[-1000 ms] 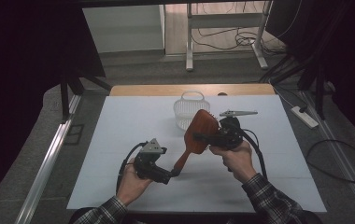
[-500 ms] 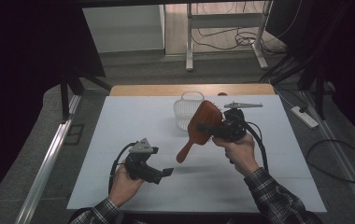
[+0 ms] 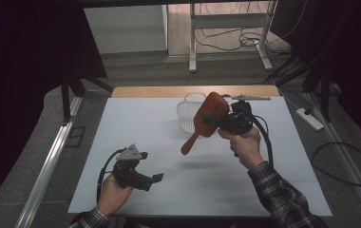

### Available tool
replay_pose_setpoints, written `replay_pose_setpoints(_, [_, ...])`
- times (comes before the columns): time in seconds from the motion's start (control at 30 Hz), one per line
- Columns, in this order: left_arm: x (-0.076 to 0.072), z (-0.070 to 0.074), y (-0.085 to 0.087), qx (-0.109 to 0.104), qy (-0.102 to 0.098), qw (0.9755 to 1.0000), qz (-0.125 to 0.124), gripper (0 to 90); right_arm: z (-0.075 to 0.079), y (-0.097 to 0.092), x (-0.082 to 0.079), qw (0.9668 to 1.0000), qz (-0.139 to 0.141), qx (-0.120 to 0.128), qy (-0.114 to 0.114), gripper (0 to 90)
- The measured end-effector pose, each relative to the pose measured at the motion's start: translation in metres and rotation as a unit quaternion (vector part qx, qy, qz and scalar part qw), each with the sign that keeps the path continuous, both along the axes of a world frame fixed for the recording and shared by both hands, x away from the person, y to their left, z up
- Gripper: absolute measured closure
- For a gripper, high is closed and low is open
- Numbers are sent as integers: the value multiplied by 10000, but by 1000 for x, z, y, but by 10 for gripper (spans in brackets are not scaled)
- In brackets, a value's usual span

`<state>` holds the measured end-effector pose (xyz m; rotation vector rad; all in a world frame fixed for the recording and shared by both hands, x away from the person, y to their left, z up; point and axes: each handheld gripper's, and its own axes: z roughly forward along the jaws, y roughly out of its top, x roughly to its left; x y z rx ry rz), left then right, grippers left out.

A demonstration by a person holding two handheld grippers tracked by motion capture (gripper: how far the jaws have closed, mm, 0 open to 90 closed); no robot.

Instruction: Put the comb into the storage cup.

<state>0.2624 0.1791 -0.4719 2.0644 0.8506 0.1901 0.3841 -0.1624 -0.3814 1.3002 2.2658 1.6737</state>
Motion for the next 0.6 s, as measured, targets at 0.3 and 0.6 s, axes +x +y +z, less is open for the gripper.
replay_pose_setpoints(0.3, [-8, -4, 15, -49, 118, 9998, 128, 0, 7, -4, 13, 9998, -174, 34, -44, 536])
replay_pose_setpoints(0.6, [-17, -6, 32, -97, 150, 9994, 299, 0, 17, -3, 28, 9993, -336, 49, -131, 536])
